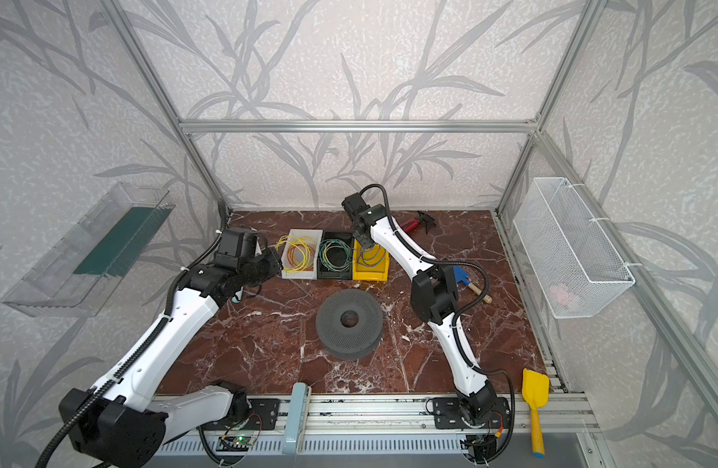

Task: Wrap the cables
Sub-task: 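Raise the right gripper from the yellow bin and swing it toward the left gripper, then close the right gripper on the yellow wire beside the left gripper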

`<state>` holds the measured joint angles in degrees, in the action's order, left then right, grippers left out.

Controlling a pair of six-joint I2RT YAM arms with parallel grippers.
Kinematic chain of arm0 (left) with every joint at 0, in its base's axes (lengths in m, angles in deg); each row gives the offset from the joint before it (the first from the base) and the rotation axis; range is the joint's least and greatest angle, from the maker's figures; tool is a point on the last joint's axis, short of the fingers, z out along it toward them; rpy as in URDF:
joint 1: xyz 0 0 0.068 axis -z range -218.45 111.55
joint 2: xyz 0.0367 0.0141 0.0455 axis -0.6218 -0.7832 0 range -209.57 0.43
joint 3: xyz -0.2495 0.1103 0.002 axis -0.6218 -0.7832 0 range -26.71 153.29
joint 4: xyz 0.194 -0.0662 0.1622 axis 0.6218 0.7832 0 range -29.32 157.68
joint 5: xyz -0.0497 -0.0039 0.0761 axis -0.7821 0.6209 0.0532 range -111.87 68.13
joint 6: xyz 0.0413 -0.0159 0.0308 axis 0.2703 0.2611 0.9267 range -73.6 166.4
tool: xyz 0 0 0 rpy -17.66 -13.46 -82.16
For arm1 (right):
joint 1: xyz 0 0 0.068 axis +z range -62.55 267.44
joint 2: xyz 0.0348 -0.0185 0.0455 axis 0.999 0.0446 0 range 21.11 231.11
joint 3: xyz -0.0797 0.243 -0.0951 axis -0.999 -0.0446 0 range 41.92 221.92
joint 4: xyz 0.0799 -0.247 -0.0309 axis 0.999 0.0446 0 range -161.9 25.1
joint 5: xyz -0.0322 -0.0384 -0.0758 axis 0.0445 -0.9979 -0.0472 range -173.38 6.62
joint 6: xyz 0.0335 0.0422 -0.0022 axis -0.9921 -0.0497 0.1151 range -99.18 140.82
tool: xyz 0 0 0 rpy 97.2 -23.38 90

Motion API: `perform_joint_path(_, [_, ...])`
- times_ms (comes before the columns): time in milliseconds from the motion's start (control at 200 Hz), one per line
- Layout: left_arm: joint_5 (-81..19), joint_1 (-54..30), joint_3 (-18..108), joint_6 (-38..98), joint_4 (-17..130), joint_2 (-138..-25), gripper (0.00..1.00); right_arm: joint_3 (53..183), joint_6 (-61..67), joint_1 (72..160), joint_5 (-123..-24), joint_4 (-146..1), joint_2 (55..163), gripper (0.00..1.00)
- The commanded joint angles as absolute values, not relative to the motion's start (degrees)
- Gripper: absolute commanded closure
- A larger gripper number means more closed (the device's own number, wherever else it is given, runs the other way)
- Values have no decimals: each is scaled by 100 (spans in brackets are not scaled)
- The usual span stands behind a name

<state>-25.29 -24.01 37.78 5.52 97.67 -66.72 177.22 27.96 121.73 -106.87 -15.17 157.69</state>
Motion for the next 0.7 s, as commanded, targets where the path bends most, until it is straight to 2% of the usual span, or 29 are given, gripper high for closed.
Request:
perform_joint_path(0, [-2831,-2438,4049,749,9979,-6651,96,17926,2788,12235,-10579,-1137,15459,63])
perform_joint_path(50, [-3053,-2433,4111,845,10024,-6699,96,17940,2706,12244,-10437,-1042,15273,62])
perform_joint_path(150, [-3595,-2437,4201,1005,9997,-6804,96,17632,2568,12249,-9962,-1058,14761,54])
perform_joint_path(275, [-4594,-2421,4260,1029,9696,-6934,96,16680,2261,12223,-9082,-1375,13815,52])
perform_joint_path(390, [-5524,-2358,4142,912,9145,-6864,97,14934,1701,12055,-7572,-2379,12447,51])
perform_joint_path(500, [-6348,-2333,3774,626,8362,-6637,99,12625,688,11637,-5455,-4438,10765,49])
perform_joint_path(590, [-6658,-2230,3645,574,8151,-6422,100,11310,-188,11242,-4537,-5623,9756,41])
perform_joint_path(695, [-6829,-2017,3503,637,8005,-6147,100,10654,-688,11082,-3881,-6109,9097,34])
